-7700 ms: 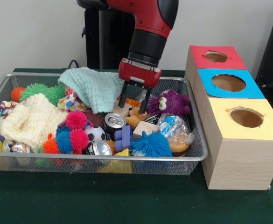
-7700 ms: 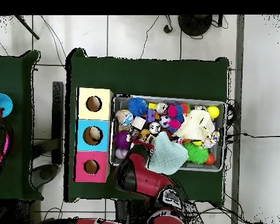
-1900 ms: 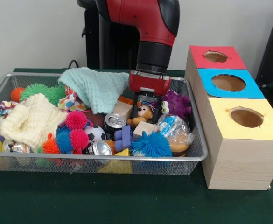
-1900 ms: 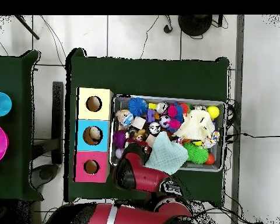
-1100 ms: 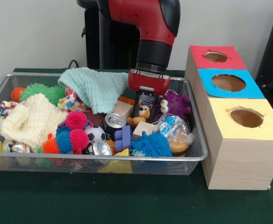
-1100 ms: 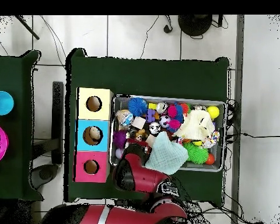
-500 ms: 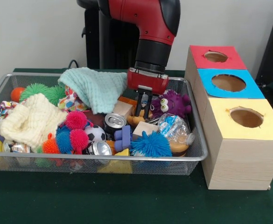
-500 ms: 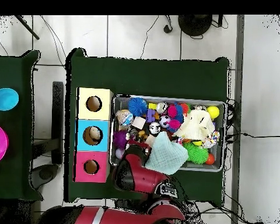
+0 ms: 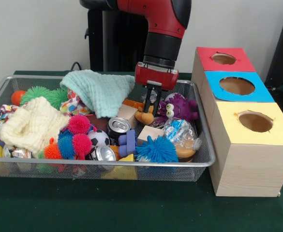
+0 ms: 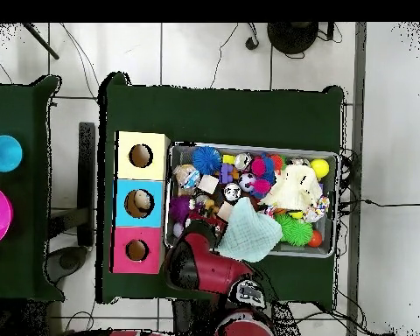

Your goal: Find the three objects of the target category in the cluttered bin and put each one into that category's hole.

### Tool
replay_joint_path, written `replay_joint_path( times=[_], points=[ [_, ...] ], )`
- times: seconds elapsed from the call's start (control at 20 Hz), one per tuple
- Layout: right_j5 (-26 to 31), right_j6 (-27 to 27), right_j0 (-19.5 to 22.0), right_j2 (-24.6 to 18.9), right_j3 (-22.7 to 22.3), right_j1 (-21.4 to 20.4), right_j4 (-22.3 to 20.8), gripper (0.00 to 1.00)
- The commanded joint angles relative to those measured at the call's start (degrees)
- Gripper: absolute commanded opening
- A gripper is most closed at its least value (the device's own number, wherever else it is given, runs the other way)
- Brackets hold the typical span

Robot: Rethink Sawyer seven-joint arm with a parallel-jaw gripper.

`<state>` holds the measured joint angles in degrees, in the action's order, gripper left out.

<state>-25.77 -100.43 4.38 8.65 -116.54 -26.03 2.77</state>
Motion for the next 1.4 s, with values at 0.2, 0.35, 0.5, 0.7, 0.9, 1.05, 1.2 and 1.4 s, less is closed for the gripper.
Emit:
replay_joint_path(
  times=[0.2,0.35,0.5,0.7,0.9,1.05,1.2,1.4],
  points=[
    [14.8,-10.2,-2.2,0.8,-3.6,-11.6,4.8,0.00],
    [18.7,-10.7,-3.8,2.0,-4.2,-14.8,6.1,0.00],
    [22.3,-11.6,-5.4,3.2,-4.8,-17.5,7.4,0.00],
    [27.7,-12.9,-8.0,5.4,-5.2,-21.4,9.4,0.00],
    [29.9,-14.5,-8.9,5.0,-5.9,-23.2,11.1,0.00],
    [29.9,-15.8,-9.7,4.6,-6.8,-23.6,12.7,0.00],
    [29.4,-17.5,-10.1,3.4,-8.4,-23.5,14.7,0.00],
    [28.9,-18.9,-11.2,2.8,-10.9,-23.9,17.4,0.00]
  ],
)
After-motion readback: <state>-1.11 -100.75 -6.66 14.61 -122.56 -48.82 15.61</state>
